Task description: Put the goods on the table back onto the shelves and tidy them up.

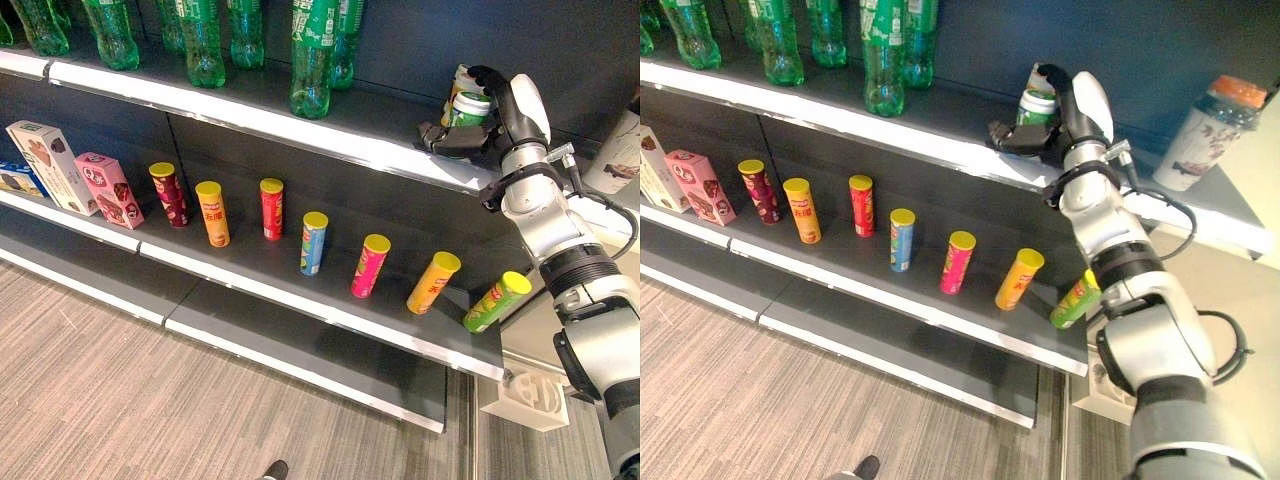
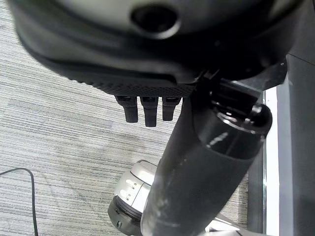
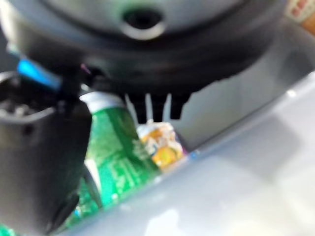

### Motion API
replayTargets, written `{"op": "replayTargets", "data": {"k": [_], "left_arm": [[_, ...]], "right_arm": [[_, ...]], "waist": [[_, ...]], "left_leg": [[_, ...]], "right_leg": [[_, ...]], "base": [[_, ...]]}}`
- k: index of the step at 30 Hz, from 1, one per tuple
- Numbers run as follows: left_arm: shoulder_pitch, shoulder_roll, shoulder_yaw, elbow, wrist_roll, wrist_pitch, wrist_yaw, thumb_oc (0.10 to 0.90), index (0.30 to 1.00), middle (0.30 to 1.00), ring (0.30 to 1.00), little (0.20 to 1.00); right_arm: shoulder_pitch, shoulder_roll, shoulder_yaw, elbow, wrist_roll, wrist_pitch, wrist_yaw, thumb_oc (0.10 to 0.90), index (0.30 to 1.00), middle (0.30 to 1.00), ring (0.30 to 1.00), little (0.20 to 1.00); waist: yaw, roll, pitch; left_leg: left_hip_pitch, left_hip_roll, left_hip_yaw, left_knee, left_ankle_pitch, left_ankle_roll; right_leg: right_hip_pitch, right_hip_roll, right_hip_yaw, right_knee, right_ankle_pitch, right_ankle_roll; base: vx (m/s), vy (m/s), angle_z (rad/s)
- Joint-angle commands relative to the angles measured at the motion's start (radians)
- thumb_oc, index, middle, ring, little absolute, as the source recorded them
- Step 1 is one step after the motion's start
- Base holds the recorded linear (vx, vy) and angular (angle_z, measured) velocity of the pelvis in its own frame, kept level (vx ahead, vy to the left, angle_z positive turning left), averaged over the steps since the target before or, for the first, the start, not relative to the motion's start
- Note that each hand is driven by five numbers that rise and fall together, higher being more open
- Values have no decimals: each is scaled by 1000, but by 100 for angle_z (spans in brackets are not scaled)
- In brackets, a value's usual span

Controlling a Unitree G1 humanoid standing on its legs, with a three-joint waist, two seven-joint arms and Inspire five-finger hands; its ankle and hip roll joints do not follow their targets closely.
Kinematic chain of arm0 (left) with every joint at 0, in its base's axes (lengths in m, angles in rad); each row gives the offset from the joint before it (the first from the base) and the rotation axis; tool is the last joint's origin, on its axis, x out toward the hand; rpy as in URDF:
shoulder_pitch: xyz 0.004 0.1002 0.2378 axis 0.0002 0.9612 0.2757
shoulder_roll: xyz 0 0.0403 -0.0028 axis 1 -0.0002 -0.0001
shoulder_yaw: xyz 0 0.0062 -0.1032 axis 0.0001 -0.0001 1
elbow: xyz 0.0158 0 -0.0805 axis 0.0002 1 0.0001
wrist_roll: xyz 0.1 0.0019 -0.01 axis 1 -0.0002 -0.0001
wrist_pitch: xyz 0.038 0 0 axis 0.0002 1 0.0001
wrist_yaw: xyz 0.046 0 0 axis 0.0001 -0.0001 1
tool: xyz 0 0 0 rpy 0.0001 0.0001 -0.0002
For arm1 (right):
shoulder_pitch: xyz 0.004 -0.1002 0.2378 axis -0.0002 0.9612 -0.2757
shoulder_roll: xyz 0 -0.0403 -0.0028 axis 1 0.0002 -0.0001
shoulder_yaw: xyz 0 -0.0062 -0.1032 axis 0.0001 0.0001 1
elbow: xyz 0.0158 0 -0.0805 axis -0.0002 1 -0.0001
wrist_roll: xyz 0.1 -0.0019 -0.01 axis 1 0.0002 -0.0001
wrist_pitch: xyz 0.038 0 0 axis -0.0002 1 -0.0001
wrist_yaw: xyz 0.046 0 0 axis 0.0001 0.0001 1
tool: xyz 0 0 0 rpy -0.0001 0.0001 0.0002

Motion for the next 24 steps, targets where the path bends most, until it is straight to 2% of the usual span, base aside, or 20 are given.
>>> {"op": "replayTargets", "data": {"k": [1,6,13,17,19,22,23,24], "left_arm": [[-49,52,-25,33,-5,-27,8,800,900,900,900,900],[-51,51,-27,33,-8,-26,8,800,900,900,900,900],[-53,53,-20,35,-14,-23,13,800,900,900,900,900],[-56,44,-10,43,-13,-19,24,800,900,900,900,900],[-61,40,1,43,-16,-15,32,800,900,900,900,900],[-67,37,8,46,-17,-13,38,800,900,900,900,900],[-72,31,19,51,-19,-8,38,800,900,900,900,900],[-70,34,18,51,-18,-8,38,800,900,900,900,900]], "right_arm": [[-159,-13,36,-18,-9,-37,-51,800,900,900,900,900],[-158,-7,12,-20,12,-43,-69,800,900,900,900,900],[-179,-68,-62,-108,56,-69,-145,800,900,900,900,900],[-157,-104,-155,-234,77,-91,-211,800,900,900,900,900],[-128,-132,-231,-370,72,-118,-257,800,900,900,900,900],[-80,-123,-297,-464,88,-137,-273,800,900,900,900,900],[-14,-74,-376,-568,170,-190,-258,800,900,900,900,900],[-4,-72,-383,-575,170,-188,-256,800,900,900,900,900]], "waist": [[8,-22,-71],[8,-22,-72],[1,-21,-74],[-9,-16,-76],[-23,-11,-77],[-28,-10,-78],[-39,-5,-78],[-39,-7,-79]], "left_leg": [[49,-14,125,1,-142,25],[53,-13,127,1,-143,25],[51,-12,129,1,-146,28],[52,-11,137,1,-150,31],[53,-9,142,1,-154,33],[55,-8,147,1,-157,35],[58,-6,153,1,-159,37],[58,-6,153,1,-160,37]], "right_leg": [[-40,-25,-35,32,-39,35],[-38,-24,-32,31,-40,34],[-41,-25,-28,29,-37,37],[-42,-26,-23,28,-35,39],[-44,-25,-14,27,-35,41],[-45,-25,-8,27,-36,41],[-47,-25,0,26,-35,41],[-46,-25,0,26,-35,41]], "base": [[0,0,0],[0,0,0],[0,0,0],[0,0,0],[0,0,0],[-1,6,-3],[-3,10,-13],[-5,13,-16]]}}
